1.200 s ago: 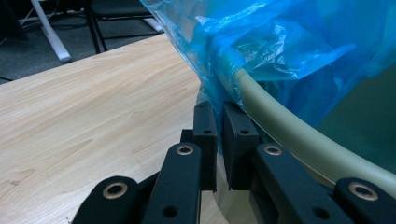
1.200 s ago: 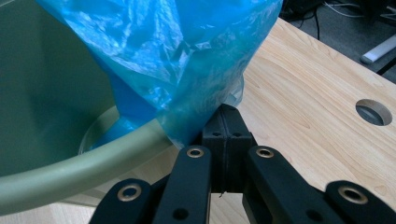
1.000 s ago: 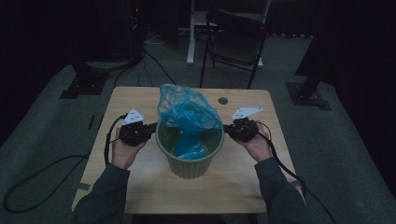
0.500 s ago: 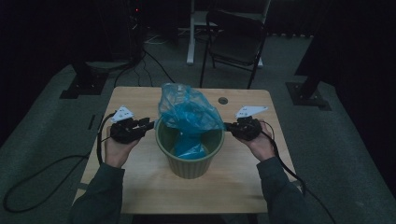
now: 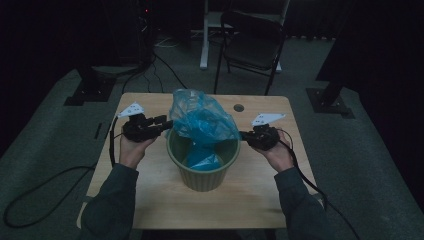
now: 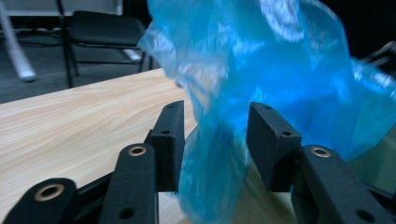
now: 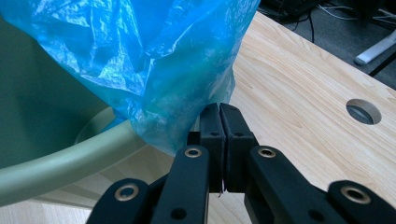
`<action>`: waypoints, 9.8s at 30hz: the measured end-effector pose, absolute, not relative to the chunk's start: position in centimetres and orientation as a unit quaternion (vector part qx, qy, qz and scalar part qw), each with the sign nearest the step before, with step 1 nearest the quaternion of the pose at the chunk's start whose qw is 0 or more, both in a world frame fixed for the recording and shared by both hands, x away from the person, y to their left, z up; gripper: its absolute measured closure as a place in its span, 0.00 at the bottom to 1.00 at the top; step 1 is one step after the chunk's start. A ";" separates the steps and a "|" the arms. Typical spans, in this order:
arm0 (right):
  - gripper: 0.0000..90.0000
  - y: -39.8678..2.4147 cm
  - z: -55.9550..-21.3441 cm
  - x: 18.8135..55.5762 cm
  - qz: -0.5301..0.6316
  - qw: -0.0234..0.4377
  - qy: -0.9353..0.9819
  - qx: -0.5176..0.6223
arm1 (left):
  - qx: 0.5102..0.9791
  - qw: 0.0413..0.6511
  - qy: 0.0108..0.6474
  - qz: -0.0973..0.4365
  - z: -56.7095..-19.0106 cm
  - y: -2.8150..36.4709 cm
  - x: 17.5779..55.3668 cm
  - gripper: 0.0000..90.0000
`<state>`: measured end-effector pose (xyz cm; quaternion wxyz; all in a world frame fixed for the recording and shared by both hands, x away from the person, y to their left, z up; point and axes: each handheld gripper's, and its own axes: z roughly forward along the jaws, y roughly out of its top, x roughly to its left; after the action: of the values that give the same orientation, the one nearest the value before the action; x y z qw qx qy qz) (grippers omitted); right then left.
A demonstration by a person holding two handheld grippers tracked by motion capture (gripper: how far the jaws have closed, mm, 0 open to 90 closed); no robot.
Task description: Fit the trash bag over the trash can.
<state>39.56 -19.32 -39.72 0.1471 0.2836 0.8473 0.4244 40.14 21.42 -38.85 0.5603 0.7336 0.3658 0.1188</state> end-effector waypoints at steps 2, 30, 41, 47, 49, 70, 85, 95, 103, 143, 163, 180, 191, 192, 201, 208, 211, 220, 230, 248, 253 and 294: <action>0.99 -19.3 -39.7 39.6 0.425 0.147 0.847 0.283 | 0.730 0.565 0.367 0.113 -38.9 21.5 40.4 0.61; 0.99 -20.2 -39.7 37.7 0.435 0.135 0.847 0.275 | 0.756 0.540 0.345 0.136 -39.8 22.3 35.3 1.00; 0.99 -19.7 -40.0 36.3 0.434 0.126 0.852 0.265 | 0.766 0.530 0.340 0.131 -41.0 22.0 33.4 1.00; 1.00 -19.8 -40.2 35.6 0.433 0.121 0.855 0.260 | 0.785 0.509 0.330 0.123 -42.0 20.9 32.8 1.00; 1.00 -19.7 -40.1 35.5 0.432 0.122 0.855 0.260 | 0.785 0.507 0.331 0.126 -42.0 20.8 32.8 1.00; 0.94 -19.3 -40.6 39.1 0.433 0.140 0.838 0.301 | 0.768 0.508 0.364 0.137 -42.3 20.5 37.0 1.00; 0.78 -22.5 -38.4 37.4 0.493 0.130 0.807 0.296 | 0.761 0.519 0.361 0.147 -41.8 21.4 36.0 0.99; 0.70 -21.6 -37.9 37.9 0.526 0.092 0.797 0.281 | 0.762 0.519 0.358 0.147 -41.8 21.2 36.0 0.98; 0.95 -21.3 -37.9 38.3 0.522 0.081 0.800 0.285 | 0.766 0.517 0.353 0.149 -41.8 20.7 35.8 0.98; 0.97 -19.8 -41.3 36.5 0.455 0.089 0.843 0.273 | 0.798 0.474 0.343 0.140 -44.6 18.4 35.2 0.97; 0.65 -21.8 -38.6 35.4 0.523 0.085 0.805 0.266 | 0.743 0.560 0.325 0.170 -41.1 21.8 33.0 0.60; 0.85 -20.3 -38.0 35.9 0.511 0.109 0.805 0.281 | 0.750 0.551 0.321 0.177 -40.0 19.8 34.0 0.79; 1.00 -20.0 -38.4 34.8 0.511 0.087 0.816 0.255 | 0.762 0.543 0.312 0.164 -41.1 19.8 32.2 1.00; 1.00 -19.9 -38.6 34.7 0.512 0.082 0.817 0.251 | 0.763 0.543 0.312 0.163 -41.3 19.7 32.2 1.00; 1.00 -19.6 -39.8 34.5 0.498 0.056 0.832 0.238 | 0.790 0.518 0.295 0.142 -43.3 18.1 32.4 1.00; 1.00 -19.0 -40.9 35.0 0.475 0.049 0.846 0.237 | 0.800 0.505 0.293 0.139 -44.0 17.7 33.0 1.00; 1.00 -19.0 -41.3 35.2 0.467 0.049 0.850 0.241 | 0.801 0.502 0.294 0.139 -44.3 17.8 33.1 1.00; 1.00 -19.2 -41.9 35.2 0.452 0.046 0.857 0.241 | 0.805 0.495 0.295 0.140 -44.7 18.2 33.0 1.00; 1.00 -17.9 -42.2 34.9 0.436 0.044 0.870 0.225 | 0.824 0.468 0.293 0.127 -46.0 17.1 33.2 1.00; 1.00 -21.5 -42.2 35.5 0.441 0.059 0.856 0.265 | 0.799 0.471 0.346 0.140 -46.0 20.4 33.9 0.96; 0.99 -21.9 -41.9 35.4 0.442 0.063 0.854 0.267 | 0.793 0.472 0.358 0.144 -45.9 21.2 33.9 0.93; 0.86 -21.9 -40.3 38.4 0.472 0.076 0.833 0.277 | 0.755 0.542 0.333 0.161 -39.3 20.7 35.7 0.65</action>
<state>38.45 -21.87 -40.31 0.0757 0.2775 0.8331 0.4724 35.70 20.72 -39.25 0.5416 0.7548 0.3331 0.1610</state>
